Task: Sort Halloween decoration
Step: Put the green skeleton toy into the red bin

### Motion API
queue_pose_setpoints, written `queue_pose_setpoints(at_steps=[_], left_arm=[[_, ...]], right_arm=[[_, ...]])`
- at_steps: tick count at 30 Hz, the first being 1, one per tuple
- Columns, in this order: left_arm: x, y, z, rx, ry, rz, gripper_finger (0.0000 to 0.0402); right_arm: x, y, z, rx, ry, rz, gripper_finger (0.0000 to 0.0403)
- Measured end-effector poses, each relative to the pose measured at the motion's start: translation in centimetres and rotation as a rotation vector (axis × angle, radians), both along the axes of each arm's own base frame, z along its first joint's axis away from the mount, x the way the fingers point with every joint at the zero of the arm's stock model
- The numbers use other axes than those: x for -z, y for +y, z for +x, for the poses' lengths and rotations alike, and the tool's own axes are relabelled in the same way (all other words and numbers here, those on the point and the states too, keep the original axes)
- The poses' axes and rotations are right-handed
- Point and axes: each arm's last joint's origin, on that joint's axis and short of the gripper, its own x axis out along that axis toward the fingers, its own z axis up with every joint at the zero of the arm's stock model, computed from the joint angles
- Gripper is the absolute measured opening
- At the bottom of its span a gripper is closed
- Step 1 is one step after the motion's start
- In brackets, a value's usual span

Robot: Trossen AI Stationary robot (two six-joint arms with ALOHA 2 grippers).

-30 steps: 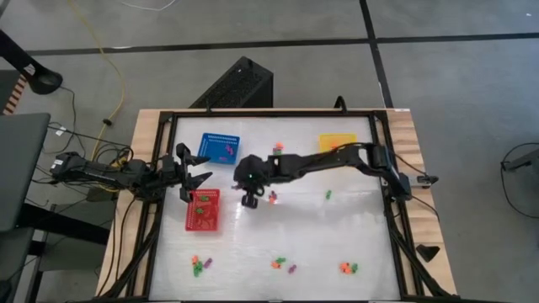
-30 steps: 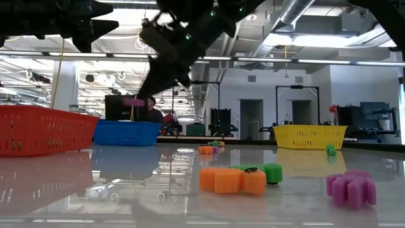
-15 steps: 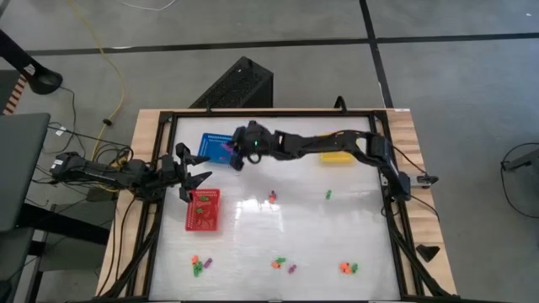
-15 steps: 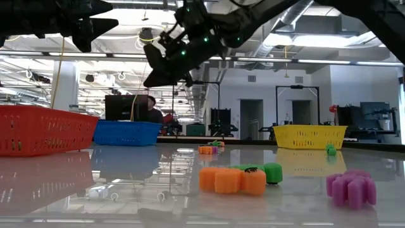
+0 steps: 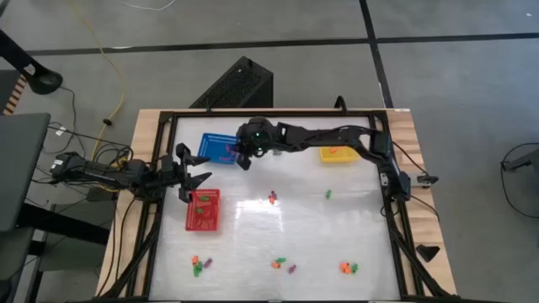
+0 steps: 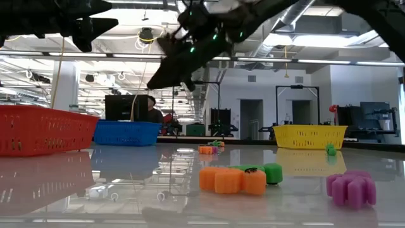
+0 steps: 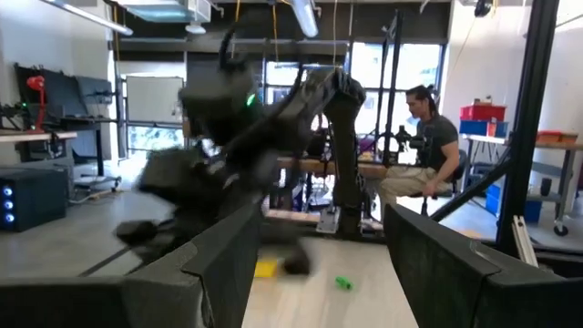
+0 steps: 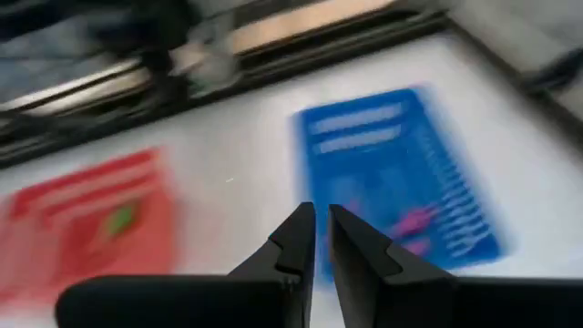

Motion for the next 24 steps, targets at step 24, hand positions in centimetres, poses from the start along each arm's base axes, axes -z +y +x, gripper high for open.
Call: queue_pose_setpoints(at_steps=[24], left_arm=[[1.4,0.0,0.4,0.021,0.123,-0.096,0.0226]], right_arm=[[-2.8,26.5,-8.6,-0.668,0.33,-0.333,0.0066]])
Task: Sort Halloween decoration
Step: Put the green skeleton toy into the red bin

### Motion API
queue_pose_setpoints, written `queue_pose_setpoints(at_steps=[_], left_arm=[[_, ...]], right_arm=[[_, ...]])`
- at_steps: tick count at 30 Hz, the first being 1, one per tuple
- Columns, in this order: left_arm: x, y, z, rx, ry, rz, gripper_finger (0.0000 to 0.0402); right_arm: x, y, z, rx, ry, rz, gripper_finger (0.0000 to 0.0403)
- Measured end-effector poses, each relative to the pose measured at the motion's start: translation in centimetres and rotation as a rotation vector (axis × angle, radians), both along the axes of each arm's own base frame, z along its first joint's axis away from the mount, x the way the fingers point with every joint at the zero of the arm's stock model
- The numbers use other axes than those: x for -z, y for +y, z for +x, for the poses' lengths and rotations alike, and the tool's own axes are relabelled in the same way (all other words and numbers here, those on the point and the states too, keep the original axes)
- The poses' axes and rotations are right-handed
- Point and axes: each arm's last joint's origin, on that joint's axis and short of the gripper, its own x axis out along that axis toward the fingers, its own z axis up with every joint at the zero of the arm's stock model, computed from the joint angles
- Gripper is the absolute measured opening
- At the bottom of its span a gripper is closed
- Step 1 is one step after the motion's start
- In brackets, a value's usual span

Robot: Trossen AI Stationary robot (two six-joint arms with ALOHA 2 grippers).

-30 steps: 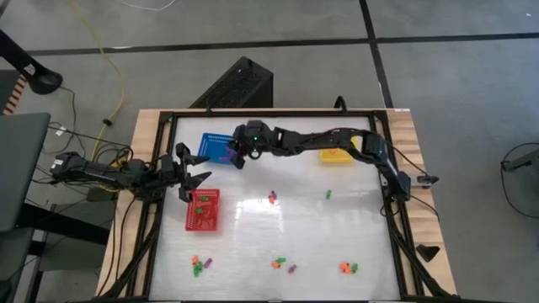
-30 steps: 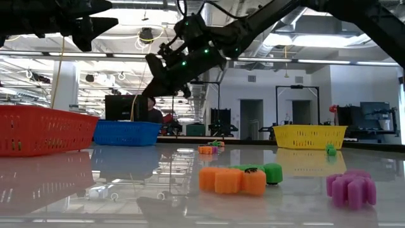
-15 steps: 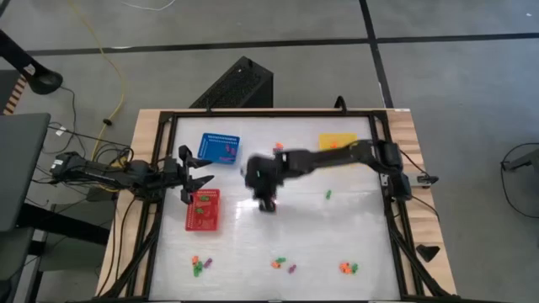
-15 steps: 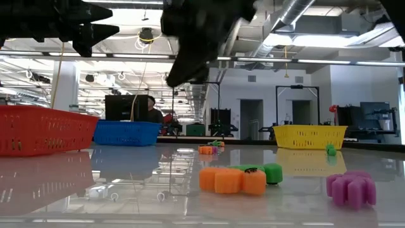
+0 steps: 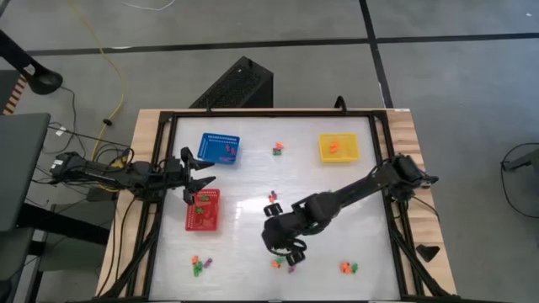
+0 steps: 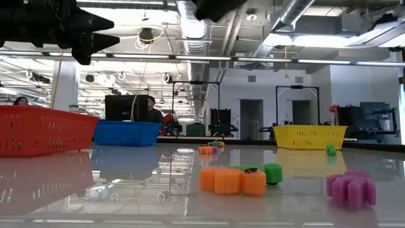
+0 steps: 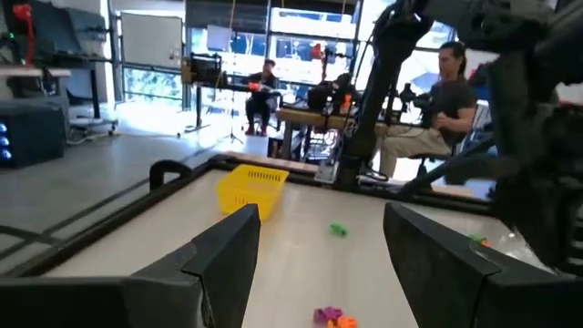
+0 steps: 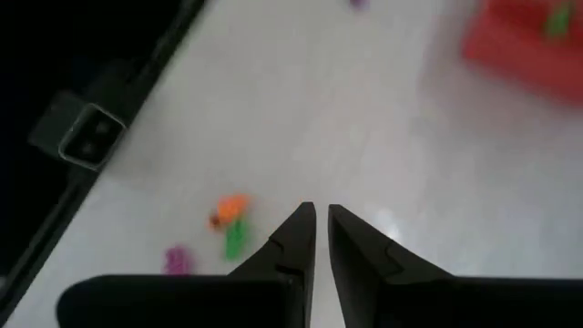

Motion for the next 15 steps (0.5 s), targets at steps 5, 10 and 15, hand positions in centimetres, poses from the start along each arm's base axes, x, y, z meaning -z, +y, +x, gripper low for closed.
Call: queue_pose_setpoints(at_steps=[5,10,15], left_arm=[[0.0,-0.3,0.0,0.101,-0.024,-0.093,0.0226],[-0.1,-1.2,0.0,0.302,-0.013,-0.183,0.0226],[-0.9,-1.9,-0.1,0.285,0.06,-0.22,0.0226]], right_arm=[[0.6,0.0,1.1,-0.237,-0.193,0.044,0.0066],[1.8,-0.8,3.9,-0.385,-0.374,0.158,0.0066],[3.9,-1.3,6.5,-0.376,-0.515,0.183,0.0066]])
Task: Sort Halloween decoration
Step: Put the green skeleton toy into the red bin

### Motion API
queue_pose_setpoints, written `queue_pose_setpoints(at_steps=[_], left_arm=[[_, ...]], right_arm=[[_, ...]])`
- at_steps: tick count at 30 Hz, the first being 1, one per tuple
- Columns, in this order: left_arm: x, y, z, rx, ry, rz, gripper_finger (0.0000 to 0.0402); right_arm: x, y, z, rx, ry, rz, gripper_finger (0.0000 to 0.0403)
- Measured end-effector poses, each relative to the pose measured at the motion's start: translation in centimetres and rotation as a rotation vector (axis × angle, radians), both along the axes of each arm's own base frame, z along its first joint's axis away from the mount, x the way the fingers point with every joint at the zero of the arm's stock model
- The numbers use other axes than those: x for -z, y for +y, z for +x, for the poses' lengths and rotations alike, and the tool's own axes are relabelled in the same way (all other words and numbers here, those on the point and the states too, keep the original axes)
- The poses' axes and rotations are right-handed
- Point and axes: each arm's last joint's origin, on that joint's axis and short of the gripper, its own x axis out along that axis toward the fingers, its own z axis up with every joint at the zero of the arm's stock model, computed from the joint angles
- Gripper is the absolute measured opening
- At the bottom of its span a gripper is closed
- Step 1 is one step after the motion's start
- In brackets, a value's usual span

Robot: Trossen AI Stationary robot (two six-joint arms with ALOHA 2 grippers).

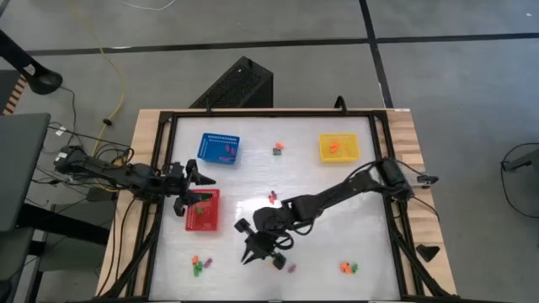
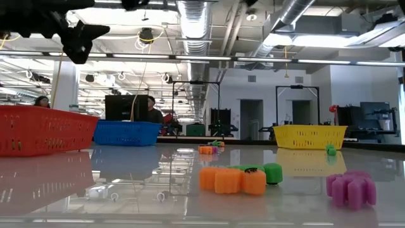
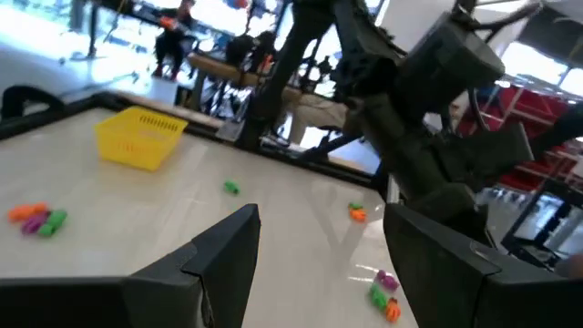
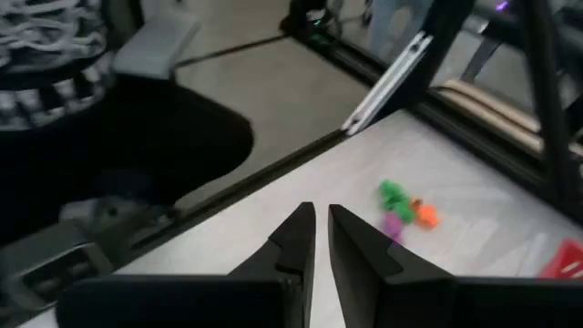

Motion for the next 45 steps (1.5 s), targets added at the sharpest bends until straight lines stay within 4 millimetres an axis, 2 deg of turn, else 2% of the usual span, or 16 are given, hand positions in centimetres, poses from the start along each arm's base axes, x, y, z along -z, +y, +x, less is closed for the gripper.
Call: queue_pose_setpoints(at_steps=[4,7,14,18,21,24,29,35,42,45], left_arm=[[0.2,-0.8,0.1,0.008,0.036,0.037,0.0226],[0.8,-1.2,0.4,-0.01,0.068,0.097,0.0226],[1.6,-1.5,0.9,-0.048,0.125,0.191,0.0226],[1.8,-1.5,0.9,-0.047,0.14,0.189,0.0226],[2.0,-1.5,0.9,-0.045,0.158,0.19,0.0226],[2.1,-1.4,0.9,-0.045,0.167,0.184,0.0226],[2.3,-1.4,0.9,-0.044,0.188,0.174,0.0226],[2.4,-1.4,0.9,-0.045,0.193,0.168,0.0226],[2.5,-1.4,0.9,-0.056,0.209,0.16,0.0226],[2.6,-1.4,1.0,-0.056,0.212,0.16,0.0226]], right_arm=[[1.9,-0.4,1.8,0.049,-0.056,0.091,0.0067],[2.5,0.0,3.4,0.067,-0.061,0.147,0.0077],[5.0,3.6,8.2,0.057,-0.037,0.164,0.0151],[4.5,5.2,10.4,0.095,-0.088,0.181,0.0191],[5.4,6.1,11.5,0.111,-0.109,0.19,0.0208],[7.4,6.3,11.7,0.148,-0.136,0.214,0.0212],[8.1,6.2,11.9,0.217,-0.182,0.237,0.0205],[13.0,6.1,12.2,0.275,-0.11,0.204,0.0197],[14.8,5.4,12.6,0.337,-0.112,0.218,0.0196],[14.7,5.2,12.6,0.341,-0.112,0.2,0.0196]])
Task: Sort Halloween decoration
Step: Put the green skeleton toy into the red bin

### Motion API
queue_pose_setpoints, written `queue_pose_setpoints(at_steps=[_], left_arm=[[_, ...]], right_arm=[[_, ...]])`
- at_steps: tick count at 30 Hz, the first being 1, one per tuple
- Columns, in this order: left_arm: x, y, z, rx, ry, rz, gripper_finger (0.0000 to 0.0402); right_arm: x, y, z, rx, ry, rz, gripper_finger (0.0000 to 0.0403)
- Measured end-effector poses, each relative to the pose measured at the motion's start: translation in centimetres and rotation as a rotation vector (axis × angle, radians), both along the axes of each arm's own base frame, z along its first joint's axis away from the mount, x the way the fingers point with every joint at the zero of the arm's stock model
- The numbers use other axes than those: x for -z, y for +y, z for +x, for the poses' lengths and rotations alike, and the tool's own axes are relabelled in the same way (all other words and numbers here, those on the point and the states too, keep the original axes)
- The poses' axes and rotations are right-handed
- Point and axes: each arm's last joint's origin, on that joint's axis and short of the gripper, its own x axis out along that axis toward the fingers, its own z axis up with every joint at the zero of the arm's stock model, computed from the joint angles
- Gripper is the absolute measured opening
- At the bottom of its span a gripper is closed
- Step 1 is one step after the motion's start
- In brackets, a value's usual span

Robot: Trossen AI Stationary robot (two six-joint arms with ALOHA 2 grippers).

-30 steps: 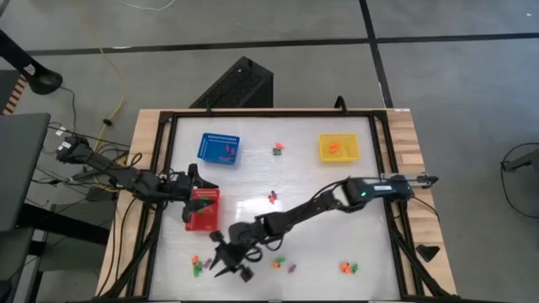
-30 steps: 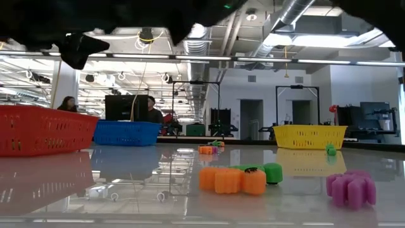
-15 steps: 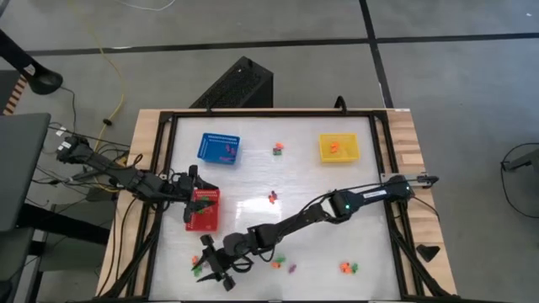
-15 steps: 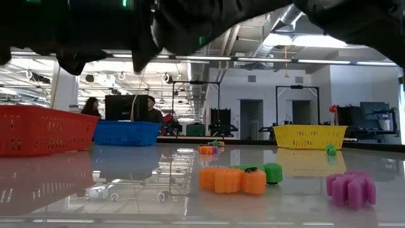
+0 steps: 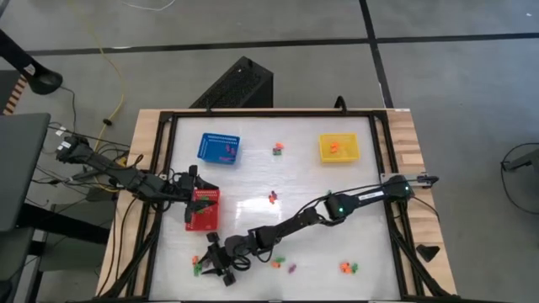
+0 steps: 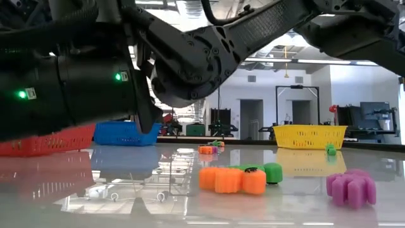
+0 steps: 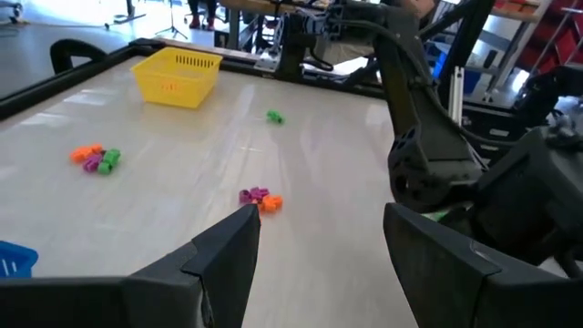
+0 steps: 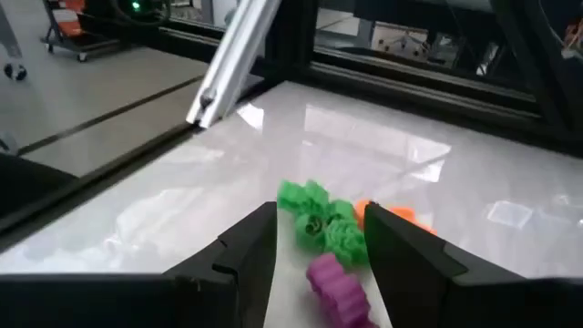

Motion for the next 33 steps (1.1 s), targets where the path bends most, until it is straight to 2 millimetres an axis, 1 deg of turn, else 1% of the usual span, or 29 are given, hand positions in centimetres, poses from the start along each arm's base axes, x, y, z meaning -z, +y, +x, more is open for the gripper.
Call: queue_pose_setpoints(at_steps=[5,10,13,16,19,22,25,33], left_arm=[[0.0,0.0,0.0,-0.001,0.001,0.001,0.0226],[0.0,0.0,0.0,-0.002,0.003,0.002,0.0226],[0.1,0.0,0.0,-0.003,0.005,-0.003,0.0226],[0.1,0.0,0.0,-0.004,0.009,-0.011,0.0226],[0.3,0.0,0.0,-0.007,0.03,-0.023,0.0226],[0.7,0.0,-0.1,-0.012,0.067,-0.04,0.0226],[1.0,0.1,-0.1,-0.017,0.094,-0.063,0.0226],[1.0,-0.4,-0.3,0.024,0.1,-0.071,0.0226]], right_arm=[[0.1,0.0,0.0,-0.007,-0.014,-0.049,0.0196],[0.8,-1.0,0.1,0.039,0.089,-0.086,0.0196],[1.1,-2.1,0.3,0.056,0.174,-0.049,0.0196],[1.4,-2.5,0.3,0.052,0.222,-0.015,0.0196],[1.4,-2.7,0.3,0.013,0.236,0.011,0.0196],[0.8,-2.6,0.2,0.012,0.247,0.009,0.0194],[-0.3,-2.4,0.0,0.011,0.277,0.0,0.0181],[-3.9,-2.7,-1.3,0.01,0.438,-0.066,0.0112]])
